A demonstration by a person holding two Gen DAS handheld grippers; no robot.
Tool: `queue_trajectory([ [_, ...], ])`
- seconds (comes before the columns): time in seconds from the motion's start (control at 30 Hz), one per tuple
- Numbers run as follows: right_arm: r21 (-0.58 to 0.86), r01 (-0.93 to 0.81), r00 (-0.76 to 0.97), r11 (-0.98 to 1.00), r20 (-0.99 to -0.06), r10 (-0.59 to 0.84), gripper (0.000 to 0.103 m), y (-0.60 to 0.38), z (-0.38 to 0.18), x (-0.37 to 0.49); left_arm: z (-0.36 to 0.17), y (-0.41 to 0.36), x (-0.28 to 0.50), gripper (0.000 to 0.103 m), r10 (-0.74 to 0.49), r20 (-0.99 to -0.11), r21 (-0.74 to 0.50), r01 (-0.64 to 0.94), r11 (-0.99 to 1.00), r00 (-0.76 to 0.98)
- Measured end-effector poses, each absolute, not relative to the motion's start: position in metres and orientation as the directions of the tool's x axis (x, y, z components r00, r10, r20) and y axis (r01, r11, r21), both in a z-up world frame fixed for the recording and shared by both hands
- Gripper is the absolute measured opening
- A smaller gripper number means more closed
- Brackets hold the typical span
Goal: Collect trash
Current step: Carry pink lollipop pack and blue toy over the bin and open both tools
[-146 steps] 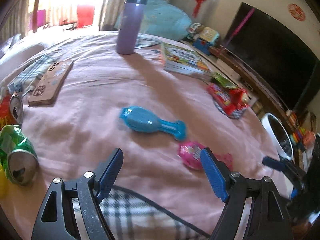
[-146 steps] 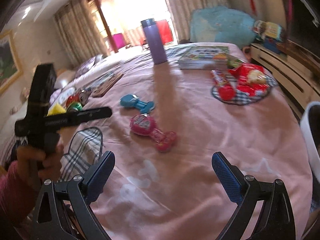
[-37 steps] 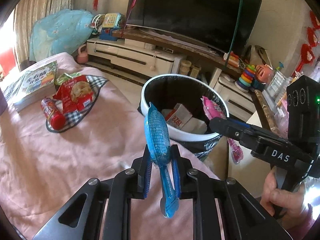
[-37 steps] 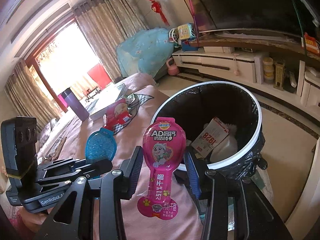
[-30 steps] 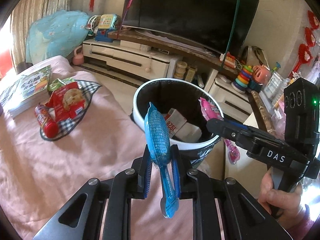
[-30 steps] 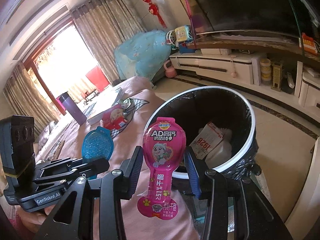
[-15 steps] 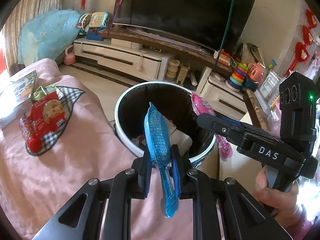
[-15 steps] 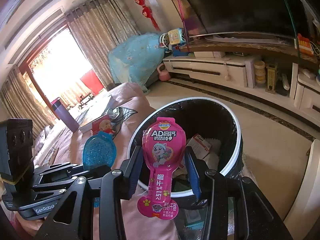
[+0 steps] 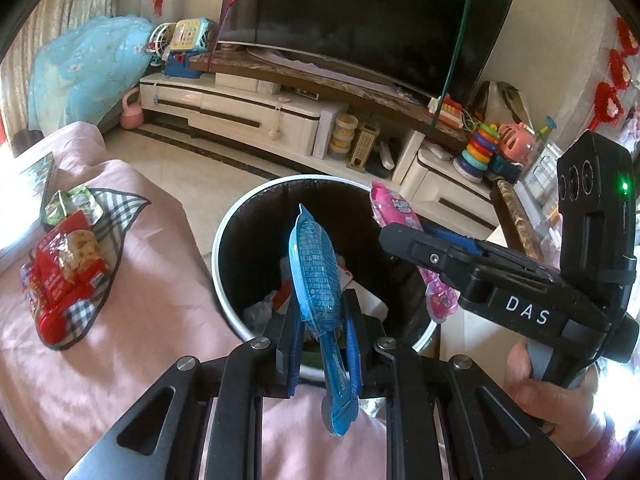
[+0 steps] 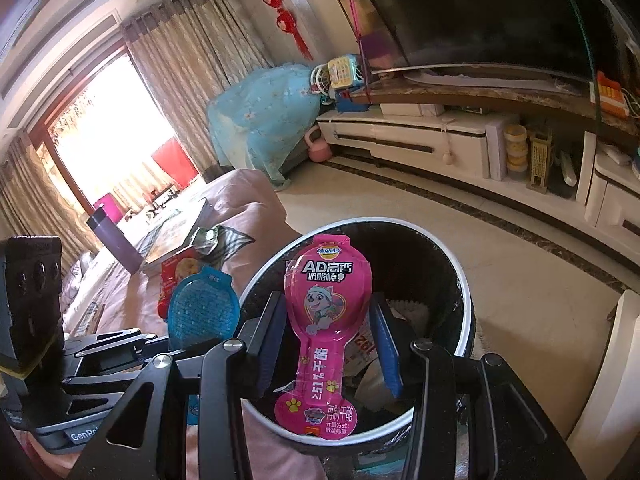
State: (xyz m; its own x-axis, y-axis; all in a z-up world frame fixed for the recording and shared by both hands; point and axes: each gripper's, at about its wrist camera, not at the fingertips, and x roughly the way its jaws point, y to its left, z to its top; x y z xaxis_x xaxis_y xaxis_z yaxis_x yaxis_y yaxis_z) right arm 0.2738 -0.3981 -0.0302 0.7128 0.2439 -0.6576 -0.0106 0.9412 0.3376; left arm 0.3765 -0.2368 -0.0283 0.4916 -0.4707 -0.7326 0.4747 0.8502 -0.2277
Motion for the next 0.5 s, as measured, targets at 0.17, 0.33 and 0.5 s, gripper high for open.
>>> queue_trajectory([
  [0.17,0.346,0.004,0.701,0.938,-0.671,0.244,0.043,-0.404,-0.037,0.283,-0.031,-0.245,0.386,0.017,-0.458,-0.740,-0.217,0.470,0.856,0.493],
  [0.33,0.356,0.019,0.687,0.934,-0.683,0.246,0.047,-0.409,-0.042,0.291,-0.033,-0.245,0.390,0.046,-0.444,-0.746,-0.223,0.442,0.869,0.497],
  [0.5,0.366,0.028,0.694,0.930,-0.677,0.245,0.072,-0.412,-0.041,0.287,-0.030,-0.235,0.380,0.064,-0.428,-0.736,-0.219,0.414,0.884,0.525],
])
